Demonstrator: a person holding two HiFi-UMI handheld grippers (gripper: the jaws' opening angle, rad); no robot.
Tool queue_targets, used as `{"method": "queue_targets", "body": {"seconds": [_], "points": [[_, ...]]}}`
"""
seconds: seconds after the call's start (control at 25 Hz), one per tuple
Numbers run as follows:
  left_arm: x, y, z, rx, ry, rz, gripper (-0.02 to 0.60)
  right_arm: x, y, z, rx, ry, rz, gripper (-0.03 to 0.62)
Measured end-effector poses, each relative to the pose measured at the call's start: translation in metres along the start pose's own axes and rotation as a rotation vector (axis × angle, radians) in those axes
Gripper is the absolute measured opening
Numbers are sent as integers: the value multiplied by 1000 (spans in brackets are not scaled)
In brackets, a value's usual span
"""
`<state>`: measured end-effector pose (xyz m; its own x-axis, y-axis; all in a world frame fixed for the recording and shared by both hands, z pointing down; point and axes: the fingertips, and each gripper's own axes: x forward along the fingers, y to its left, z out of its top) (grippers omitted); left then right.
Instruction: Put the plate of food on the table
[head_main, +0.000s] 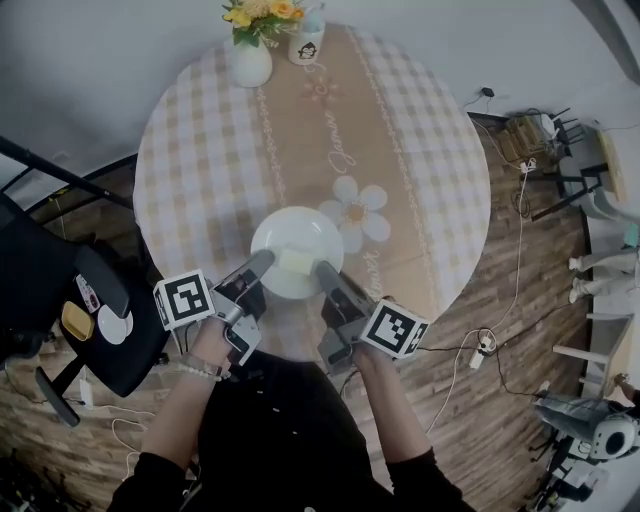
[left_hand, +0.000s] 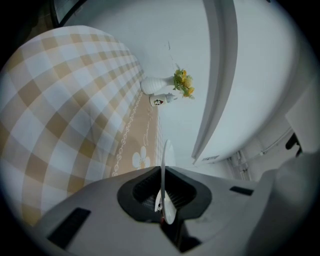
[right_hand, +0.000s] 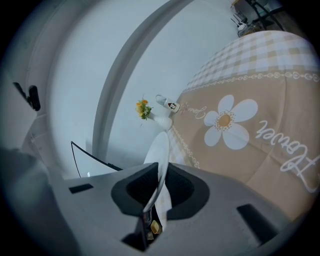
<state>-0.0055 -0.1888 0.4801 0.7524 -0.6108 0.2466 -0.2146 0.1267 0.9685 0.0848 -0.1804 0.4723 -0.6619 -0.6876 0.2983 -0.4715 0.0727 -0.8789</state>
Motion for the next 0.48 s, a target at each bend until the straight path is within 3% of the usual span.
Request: {"method": "queue_targets", "body": {"seconds": [0.48], "points": [[28,37,14,-9,-9,29,14,26,-42,4,22,42,-42,26]]}}
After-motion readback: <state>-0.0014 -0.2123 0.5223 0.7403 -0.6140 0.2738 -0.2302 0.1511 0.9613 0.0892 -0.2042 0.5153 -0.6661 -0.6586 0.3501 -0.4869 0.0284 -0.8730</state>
